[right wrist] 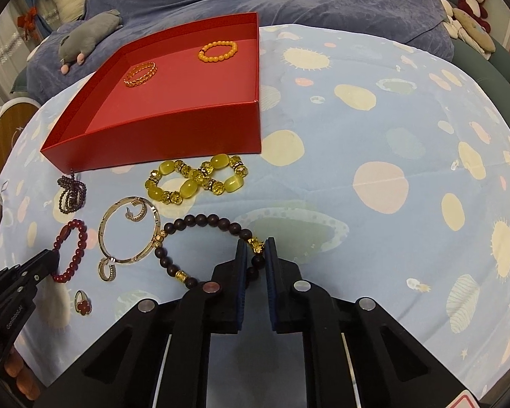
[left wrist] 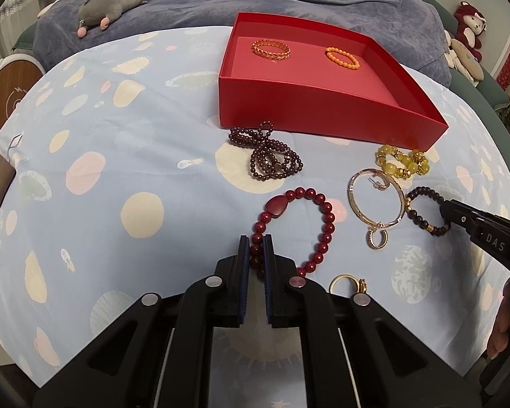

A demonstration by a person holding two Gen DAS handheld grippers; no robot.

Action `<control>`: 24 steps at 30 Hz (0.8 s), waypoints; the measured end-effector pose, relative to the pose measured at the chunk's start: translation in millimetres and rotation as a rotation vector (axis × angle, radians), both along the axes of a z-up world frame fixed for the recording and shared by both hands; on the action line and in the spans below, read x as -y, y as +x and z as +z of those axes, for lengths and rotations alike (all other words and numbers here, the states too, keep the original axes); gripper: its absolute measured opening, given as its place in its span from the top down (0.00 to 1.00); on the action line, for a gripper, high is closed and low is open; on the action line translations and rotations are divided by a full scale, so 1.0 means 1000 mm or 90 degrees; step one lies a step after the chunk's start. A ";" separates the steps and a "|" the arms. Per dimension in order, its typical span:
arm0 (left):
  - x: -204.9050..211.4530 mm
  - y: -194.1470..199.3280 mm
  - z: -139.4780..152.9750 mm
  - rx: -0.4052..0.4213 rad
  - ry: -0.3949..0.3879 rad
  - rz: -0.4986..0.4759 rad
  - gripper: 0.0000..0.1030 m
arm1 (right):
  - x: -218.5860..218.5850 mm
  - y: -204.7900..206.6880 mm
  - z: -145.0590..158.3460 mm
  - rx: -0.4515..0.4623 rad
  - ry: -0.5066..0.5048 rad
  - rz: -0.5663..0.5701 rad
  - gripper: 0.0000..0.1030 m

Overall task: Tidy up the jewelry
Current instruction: 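Grasp the dark red bead bracelet with the left tool while the right grasps the black-and-gold bead bracelet, then carry both bracelets into the red box and open both tools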

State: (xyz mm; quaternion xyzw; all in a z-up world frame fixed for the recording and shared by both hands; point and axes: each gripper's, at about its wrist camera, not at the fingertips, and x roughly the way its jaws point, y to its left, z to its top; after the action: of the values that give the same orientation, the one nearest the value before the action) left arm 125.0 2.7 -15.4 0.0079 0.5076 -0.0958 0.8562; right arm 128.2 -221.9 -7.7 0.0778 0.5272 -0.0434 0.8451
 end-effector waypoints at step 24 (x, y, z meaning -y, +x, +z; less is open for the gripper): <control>-0.004 -0.035 0.067 0.019 -0.040 -0.039 0.93 | -0.001 -0.069 0.073 0.061 0.043 -0.003 0.92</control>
State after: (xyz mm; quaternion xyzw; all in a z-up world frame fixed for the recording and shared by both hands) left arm 89.8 7.2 52.0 -0.0019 0.4909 -0.1374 0.8603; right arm 59.0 -220.5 65.8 0.1093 0.4873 -0.0241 0.8661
